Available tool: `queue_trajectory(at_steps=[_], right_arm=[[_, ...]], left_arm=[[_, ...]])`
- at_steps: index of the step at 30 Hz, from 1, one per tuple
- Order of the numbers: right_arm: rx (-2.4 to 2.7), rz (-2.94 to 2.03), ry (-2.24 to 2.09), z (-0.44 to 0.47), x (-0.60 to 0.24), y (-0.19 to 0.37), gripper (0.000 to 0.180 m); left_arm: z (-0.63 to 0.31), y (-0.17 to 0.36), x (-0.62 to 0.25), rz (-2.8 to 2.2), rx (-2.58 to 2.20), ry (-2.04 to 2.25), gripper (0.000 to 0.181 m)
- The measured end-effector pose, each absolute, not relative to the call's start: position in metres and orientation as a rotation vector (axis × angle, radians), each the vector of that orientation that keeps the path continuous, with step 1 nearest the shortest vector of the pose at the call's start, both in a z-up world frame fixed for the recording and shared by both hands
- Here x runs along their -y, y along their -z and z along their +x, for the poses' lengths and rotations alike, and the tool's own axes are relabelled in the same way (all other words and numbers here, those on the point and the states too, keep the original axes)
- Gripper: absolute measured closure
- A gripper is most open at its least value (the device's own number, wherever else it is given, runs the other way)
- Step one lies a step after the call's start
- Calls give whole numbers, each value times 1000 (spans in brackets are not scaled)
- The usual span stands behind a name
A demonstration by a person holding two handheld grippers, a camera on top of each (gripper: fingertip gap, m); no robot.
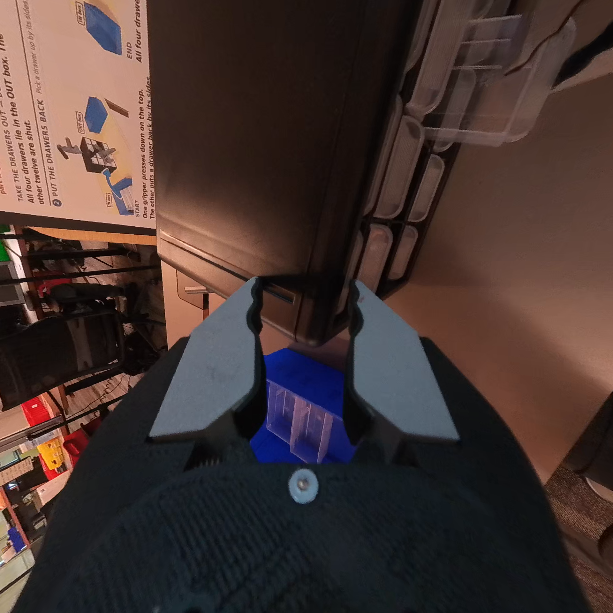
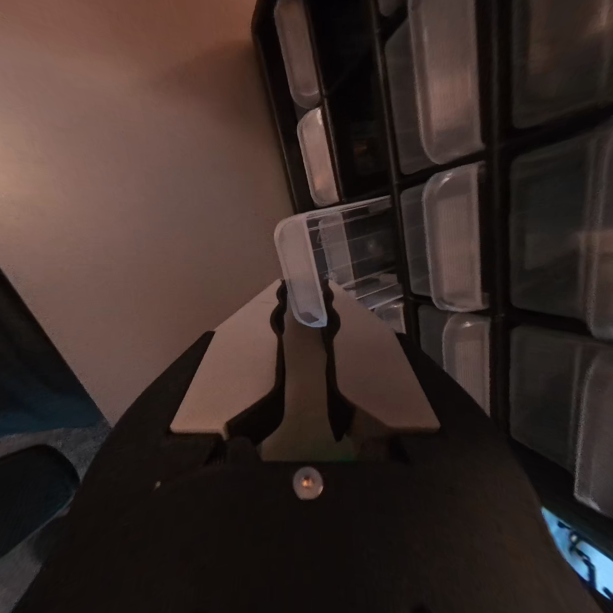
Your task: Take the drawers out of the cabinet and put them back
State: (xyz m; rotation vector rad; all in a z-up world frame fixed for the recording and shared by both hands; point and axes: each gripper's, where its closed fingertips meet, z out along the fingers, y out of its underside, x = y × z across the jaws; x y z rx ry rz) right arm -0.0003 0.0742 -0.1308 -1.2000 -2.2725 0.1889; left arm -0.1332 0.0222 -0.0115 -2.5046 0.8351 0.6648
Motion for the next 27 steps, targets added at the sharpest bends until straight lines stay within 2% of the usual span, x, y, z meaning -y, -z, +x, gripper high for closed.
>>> queue_trajectory(at_steps=[6, 9, 12, 14, 17, 18, 21, 27], right_arm=[[2306, -1149, -445, 22, -39, 95, 150], [2589, -888, -680, 56, 16, 101, 170], [2778, -602, -839, 83, 49, 114, 180], [2675, -773, -741, 55, 25, 125, 180], [2281, -1354, -239, 0, -82, 148, 180], [2225, -1401, -213, -6, -94, 153, 180], [2238, -1280, -416, -15, -68, 156, 180], [2259, -1252, -496, -2, -34, 162, 180]], left_arm=[[-133, 11, -22, -2521, -841, -667, 130], [-133, 11, -22, -2527, -842, -658, 131], [-134, 11, -22, -2523, -840, -663, 130], [-134, 11, -22, -2522, -838, -665, 130], [-134, 11, -22, -2531, -839, -672, 130], [-134, 11, -22, -2535, -839, -677, 130], [-134, 11, -22, -2543, -841, -699, 130], [-134, 11, -22, -2534, -833, -691, 130]])
